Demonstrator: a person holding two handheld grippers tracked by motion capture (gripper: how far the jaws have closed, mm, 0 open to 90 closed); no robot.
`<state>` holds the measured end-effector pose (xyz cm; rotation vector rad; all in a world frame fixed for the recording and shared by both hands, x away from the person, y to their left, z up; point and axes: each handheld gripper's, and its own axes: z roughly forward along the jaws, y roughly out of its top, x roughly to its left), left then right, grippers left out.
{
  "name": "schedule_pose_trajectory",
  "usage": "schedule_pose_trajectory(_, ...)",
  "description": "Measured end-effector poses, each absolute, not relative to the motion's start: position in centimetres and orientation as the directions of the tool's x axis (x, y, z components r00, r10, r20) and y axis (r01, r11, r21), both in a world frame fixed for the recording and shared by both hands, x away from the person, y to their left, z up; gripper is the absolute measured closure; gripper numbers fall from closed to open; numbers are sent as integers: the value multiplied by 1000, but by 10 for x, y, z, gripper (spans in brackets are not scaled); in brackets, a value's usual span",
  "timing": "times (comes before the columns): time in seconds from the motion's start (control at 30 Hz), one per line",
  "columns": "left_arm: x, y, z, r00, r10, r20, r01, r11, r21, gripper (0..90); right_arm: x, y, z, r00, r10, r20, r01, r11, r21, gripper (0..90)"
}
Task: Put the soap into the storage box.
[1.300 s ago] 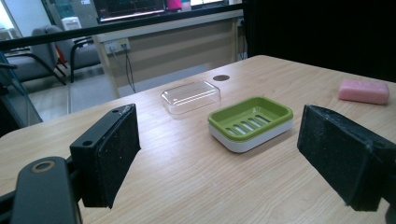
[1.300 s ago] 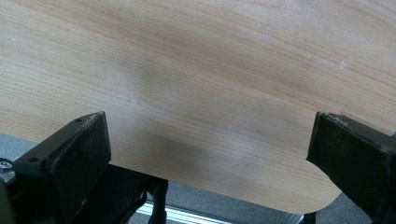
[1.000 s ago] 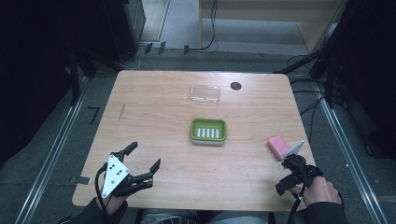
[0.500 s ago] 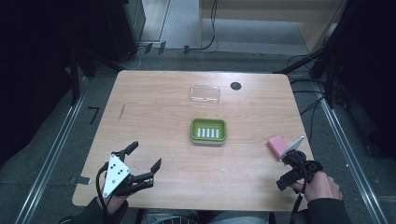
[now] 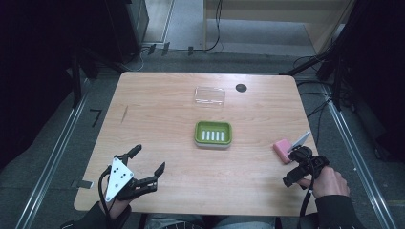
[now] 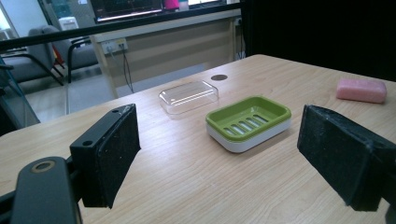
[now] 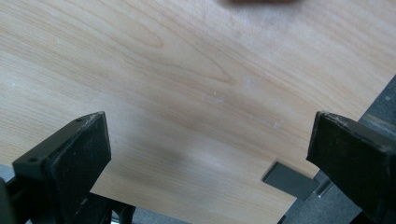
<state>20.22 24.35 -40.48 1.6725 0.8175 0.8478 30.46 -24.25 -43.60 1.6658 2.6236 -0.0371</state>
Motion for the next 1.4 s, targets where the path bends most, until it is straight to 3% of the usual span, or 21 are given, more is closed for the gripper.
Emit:
schedule_pose_trajectory(0.57,203,245,-405,508,852,127,116,-214,970,136,341,-245,-433,-466,885,-18,885,466,13,0)
schedule_pose_trajectory(1.4,202,247,-406,506,853,128,119,-216,969,136,385,-237,-460,-514,857,29,855,515,-52,0)
